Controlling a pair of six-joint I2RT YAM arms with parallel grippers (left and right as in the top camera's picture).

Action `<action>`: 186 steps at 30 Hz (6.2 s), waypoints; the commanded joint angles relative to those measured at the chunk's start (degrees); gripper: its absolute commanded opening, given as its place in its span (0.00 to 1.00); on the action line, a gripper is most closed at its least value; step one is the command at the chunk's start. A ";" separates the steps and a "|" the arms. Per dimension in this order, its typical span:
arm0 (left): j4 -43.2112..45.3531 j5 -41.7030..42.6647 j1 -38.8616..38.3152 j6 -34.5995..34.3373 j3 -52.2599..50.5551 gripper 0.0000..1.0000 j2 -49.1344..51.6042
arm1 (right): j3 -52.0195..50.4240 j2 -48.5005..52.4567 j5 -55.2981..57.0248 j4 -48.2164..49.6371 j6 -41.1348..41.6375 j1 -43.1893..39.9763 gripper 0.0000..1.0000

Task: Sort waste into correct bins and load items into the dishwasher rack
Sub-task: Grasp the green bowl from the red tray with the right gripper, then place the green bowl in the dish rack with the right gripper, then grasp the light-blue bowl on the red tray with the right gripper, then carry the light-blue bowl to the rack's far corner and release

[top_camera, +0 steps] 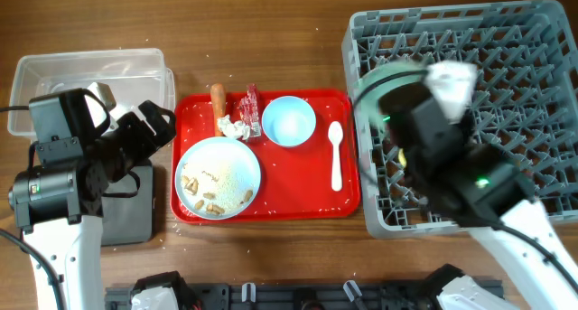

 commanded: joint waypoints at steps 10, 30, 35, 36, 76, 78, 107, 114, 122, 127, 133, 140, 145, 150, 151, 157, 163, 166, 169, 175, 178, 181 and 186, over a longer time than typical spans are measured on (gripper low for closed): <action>0.13 -0.76 0.31 -0.35 1.05 1.00 0.13 | 0.57 21.86 14.14 14.86 -7.10 -25.55 0.04; 0.13 -0.76 0.31 -0.35 1.05 1.00 0.13 | 0.57 41.75 12.61 37.79 -35.63 -22.99 0.04; 0.13 -0.76 0.31 -0.35 1.05 1.00 0.13 | 0.59 41.68 6.99 30.51 -27.52 -20.33 0.05; 0.13 -0.76 0.31 -0.33 1.05 1.00 0.13 | 0.63 41.66 7.04 29.46 -26.25 -20.04 0.12; 0.13 -0.76 0.31 -0.35 1.05 1.00 0.13 | 1.14 46.38 -48.70 25.05 0.81 1.60 0.10; 0.13 -0.76 0.31 -0.35 1.05 1.00 0.13 | 1.31 45.24 -48.65 24.55 0.76 1.03 0.04; 0.13 -0.76 0.31 -0.33 1.05 1.00 0.13 | 1.31 25.64 28.98 25.75 -19.78 -31.39 0.04; 0.13 -0.76 0.31 -0.35 1.05 1.00 0.13 | 1.31 34.32 24.79 33.83 -30.73 -36.59 0.04; 0.13 -0.76 0.31 -0.35 1.05 1.00 0.13 | 1.31 41.05 25.94 43.91 -43.01 -37.81 0.04; 0.13 -0.76 0.31 -0.33 1.05 1.00 0.13 | 1.09 43.43 25.59 47.50 -47.45 -39.63 0.04; 0.13 -0.76 0.31 -0.33 1.05 1.00 0.13 | 0.94 43.43 23.32 47.89 -49.13 -38.84 0.04; 0.13 -0.76 0.31 -0.35 1.05 1.00 0.13 | 0.94 43.43 24.28 51.01 -53.13 -39.67 0.04; 0.13 -0.76 0.31 -0.33 1.05 1.00 0.13 | 0.94 43.43 25.20 56.19 -57.66 -40.87 0.04; 0.13 -0.76 0.31 -0.33 1.05 1.00 0.13 | 0.94 44.15 23.98 56.11 -57.70 -40.85 0.04; 0.13 -0.76 0.31 -0.35 1.05 1.00 0.13 | 0.94 44.52 23.96 55.98 -57.68 -40.81 0.04; 0.13 -0.76 0.31 -0.35 1.05 1.00 0.13 | 0.94 45.99 23.93 55.95 -57.72 -38.95 0.05; 0.13 -0.76 0.31 -0.33 1.05 1.00 0.13 | 0.94 45.99 23.93 55.89 -57.90 -36.24 0.14; 0.13 -0.76 0.31 -0.33 1.05 1.00 0.13 | 0.94 45.99 23.87 55.43 -57.86 -34.88 0.20; 0.13 -0.76 0.31 -0.33 1.05 1.00 0.13 | 0.94 45.97 23.47 53.27 -57.79 -32.92 0.47; 0.13 -0.76 0.31 -0.33 1.05 1.00 0.13 | 1.01 44.39 20.94 53.33 -57.81 -27.87 0.79; 0.13 -0.76 0.31 -0.33 1.05 1.00 0.13 | 1.18 41.77 18.80 53.48 -57.81 -25.03 0.80; 0.13 -0.76 0.31 -0.35 1.05 1.00 0.13 | 1.18 38.73 17.92 53.59 -57.81 -22.51 0.81; 0.13 -0.76 0.31 -0.33 1.05 1.00 0.13 | 1.18 31.34 17.92 51.80 -57.48 -14.43 0.81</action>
